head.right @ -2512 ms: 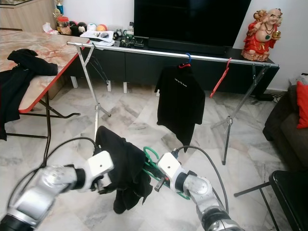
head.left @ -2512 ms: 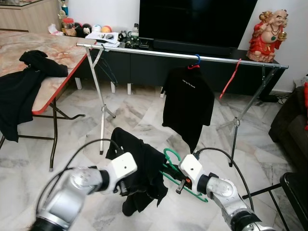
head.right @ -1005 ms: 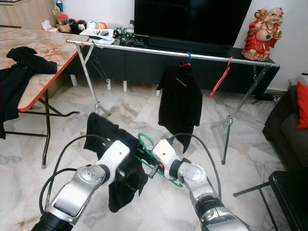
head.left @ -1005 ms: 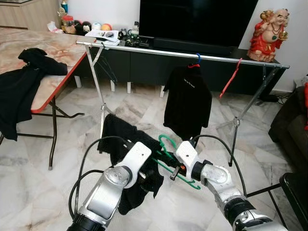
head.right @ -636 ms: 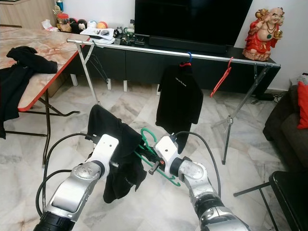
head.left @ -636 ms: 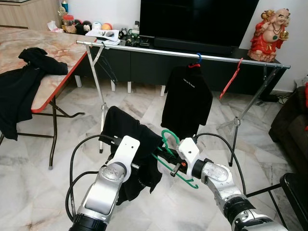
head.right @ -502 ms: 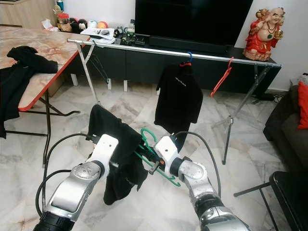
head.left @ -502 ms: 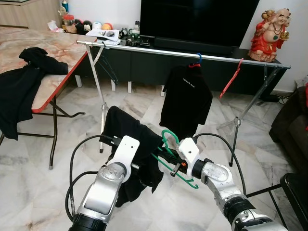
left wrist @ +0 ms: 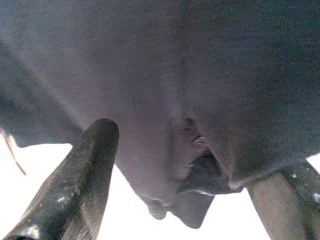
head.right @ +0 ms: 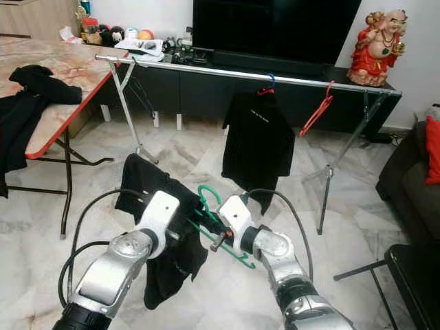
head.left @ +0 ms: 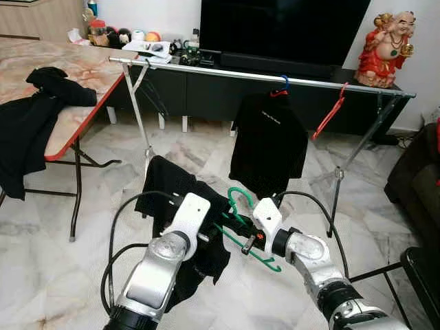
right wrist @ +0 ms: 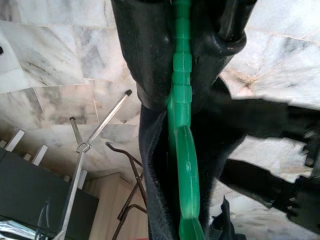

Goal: Hang hanger

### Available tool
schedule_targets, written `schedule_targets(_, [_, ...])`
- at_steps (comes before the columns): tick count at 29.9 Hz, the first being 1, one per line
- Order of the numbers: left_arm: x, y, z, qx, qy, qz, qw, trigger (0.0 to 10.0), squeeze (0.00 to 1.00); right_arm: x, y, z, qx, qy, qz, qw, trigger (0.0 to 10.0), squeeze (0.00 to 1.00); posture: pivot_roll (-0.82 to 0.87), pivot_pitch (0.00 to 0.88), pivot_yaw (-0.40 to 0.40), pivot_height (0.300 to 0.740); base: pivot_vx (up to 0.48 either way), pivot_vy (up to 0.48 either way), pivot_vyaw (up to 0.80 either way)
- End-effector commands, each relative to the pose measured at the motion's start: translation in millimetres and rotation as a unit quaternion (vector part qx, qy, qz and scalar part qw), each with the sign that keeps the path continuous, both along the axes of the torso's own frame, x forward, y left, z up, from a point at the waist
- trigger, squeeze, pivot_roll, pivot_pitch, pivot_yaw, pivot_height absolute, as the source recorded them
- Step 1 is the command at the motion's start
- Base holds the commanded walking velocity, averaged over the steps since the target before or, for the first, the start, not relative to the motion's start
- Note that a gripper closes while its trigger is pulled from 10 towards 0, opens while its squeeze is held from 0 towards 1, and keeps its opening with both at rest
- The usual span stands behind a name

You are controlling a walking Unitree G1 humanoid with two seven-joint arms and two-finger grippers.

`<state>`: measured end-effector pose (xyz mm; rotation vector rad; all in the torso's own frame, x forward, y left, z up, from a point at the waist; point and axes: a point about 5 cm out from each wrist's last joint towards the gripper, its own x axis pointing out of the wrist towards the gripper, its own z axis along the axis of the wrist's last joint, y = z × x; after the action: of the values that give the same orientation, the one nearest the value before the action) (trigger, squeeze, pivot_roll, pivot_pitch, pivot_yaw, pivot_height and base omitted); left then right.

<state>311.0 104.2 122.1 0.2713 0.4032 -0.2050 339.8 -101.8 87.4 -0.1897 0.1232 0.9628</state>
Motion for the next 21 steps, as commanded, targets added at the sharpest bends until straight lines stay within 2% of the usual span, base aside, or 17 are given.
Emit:
schedule_targets(1, [2.4, 2.0, 1.0, 0.006, -0.008, 0.012, 1.000, 10.0, 0.00, 7.0, -0.2, 15.1, 0.024, -0.026, -0.007, 0.999, 0.0, 0.00, 0.18, 0.032, -0.131, 0.740, 0.000, 0.000, 0.00])
schedule_targets(11, [4.5, 8.9, -3.2, 0.010, -0.008, 0.040, 0.999, 10.0, 0.00, 5.8, -1.8, 13.1, 0.020, -0.023, -0.004, 1.000, 0.0, 0.00, 0.18, 0.029, -0.131, 0.740, 0.000, 0.000, 0.00])
schedule_targets(21, [6.3, 2.2, -1.7, -0.001, -0.019, 0.021, 1.000, 10.0, 0.00, 2.9, 0.1, 10.3, 0.020, -0.015, 0.011, 1.000, 0.0, 0.00, 0.18, 0.030, -0.133, 0.740, 0.000, 0.000, 0.00])
